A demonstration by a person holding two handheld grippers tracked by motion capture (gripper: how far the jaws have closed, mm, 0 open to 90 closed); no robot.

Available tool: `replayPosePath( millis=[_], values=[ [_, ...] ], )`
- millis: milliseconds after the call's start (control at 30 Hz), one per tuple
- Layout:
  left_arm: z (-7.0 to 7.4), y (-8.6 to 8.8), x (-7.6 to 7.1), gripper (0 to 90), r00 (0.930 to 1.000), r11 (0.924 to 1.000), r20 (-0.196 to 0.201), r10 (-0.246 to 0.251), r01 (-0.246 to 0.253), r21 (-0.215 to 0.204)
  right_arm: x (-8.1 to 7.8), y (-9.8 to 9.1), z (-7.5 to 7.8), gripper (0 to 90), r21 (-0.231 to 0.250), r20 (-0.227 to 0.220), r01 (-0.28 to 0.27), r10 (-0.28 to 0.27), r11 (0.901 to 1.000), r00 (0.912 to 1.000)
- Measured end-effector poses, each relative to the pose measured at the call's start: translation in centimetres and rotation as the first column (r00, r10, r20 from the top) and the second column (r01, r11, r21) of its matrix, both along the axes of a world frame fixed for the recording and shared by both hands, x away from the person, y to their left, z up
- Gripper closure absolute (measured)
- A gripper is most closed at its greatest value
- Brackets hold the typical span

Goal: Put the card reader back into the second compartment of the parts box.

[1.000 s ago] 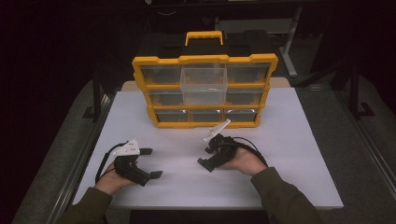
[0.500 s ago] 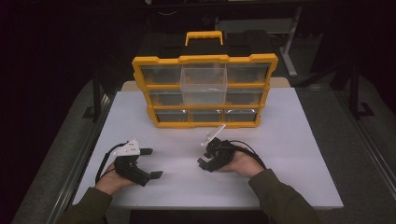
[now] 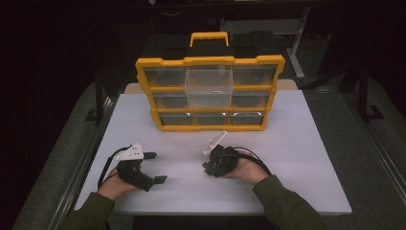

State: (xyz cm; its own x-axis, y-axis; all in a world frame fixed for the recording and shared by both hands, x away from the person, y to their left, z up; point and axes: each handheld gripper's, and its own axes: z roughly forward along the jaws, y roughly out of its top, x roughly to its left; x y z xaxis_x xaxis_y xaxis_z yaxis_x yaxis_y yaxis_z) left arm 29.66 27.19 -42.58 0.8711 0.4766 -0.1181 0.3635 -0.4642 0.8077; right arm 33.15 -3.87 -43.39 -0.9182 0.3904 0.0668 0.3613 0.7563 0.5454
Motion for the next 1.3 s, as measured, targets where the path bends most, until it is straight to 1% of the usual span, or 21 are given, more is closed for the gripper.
replayPosePath(
  millis=[133,400,467,667,700,833,933,1000,1067,1167,1300],
  values=[
    [0.0,0.0,0.0,0.0,1.0000,1.0000,0.001,0.001,-0.001,0.001,-0.3,0.2,0.0,63.4,-0.017,0.023,0.001,-0.001,0.9999,0.9997],
    [0.0,0.0,0.0,0.0,1.0000,1.0000,0.003,0.001,-0.001,0.003,-0.3,0.2,0.0,67.8,-0.018,0.025,0.017,-0.017,0.9997,0.9995],
    [0.0,0.0,0.0,0.0,1.0000,1.0000,0.003,0.001,-0.001,0.004,-0.2,0.2,0.0,72.0,-0.018,0.016,0.033,-0.032,0.9993,0.9993],
    [0.0,0.0,0.0,0.0,1.0000,1.0000,0.005,-0.001,0.001,0.006,-0.2,0.2,0.0,72.4,-0.019,0.018,0.033,-0.032,0.9993,0.9993],
    [0.0,0.0,0.0,0.0,1.0000,1.0000,0.002,0.000,0.000,0.005,-0.1,0.2,0.0,72.5,-0.019,0.028,0.023,-0.023,0.9996,0.9993],
    [0.0,0.0,0.0,0.0,1.0000,1.0000,0.002,0.000,0.000,0.006,-0.1,0.1,0.0,72.5,-0.018,0.030,0.015,-0.014,0.9997,0.9994],
    [0.0,0.0,0.0,0.0,1.0000,1.0000,0.002,0.001,-0.001,0.005,-0.1,0.0,0.2,72.5,-0.014,0.017,0.013,-0.013,0.9998,0.9998],
    [0.0,0.0,0.0,0.0,1.0000,1.0000,0.002,-0.001,0.001,0.005,-0.1,-0.1,0.2,72.5,-0.018,0.017,0.014,-0.014,0.9997,0.9998],
    [0.0,-0.1,0.0,0.0,1.0000,1.0000,0.002,-0.002,0.002,0.006,0.0,-0.3,0.4,72.5,-0.009,0.011,0.012,-0.012,0.9999,0.9999],
    [0.0,-0.1,0.0,0.0,1.0000,1.0000,0.003,-0.005,0.005,0.007,0.1,-0.8,0.9,72.5,0.001,0.013,0.009,-0.009,1.0000,0.9999],
    [0.0,-0.1,-0.1,0.0,1.0000,0.9999,0.002,-0.007,0.007,0.009,0.2,-1.4,1.4,72.5,0.006,-0.002,0.009,-0.009,0.9999,1.0000]
  ],
)
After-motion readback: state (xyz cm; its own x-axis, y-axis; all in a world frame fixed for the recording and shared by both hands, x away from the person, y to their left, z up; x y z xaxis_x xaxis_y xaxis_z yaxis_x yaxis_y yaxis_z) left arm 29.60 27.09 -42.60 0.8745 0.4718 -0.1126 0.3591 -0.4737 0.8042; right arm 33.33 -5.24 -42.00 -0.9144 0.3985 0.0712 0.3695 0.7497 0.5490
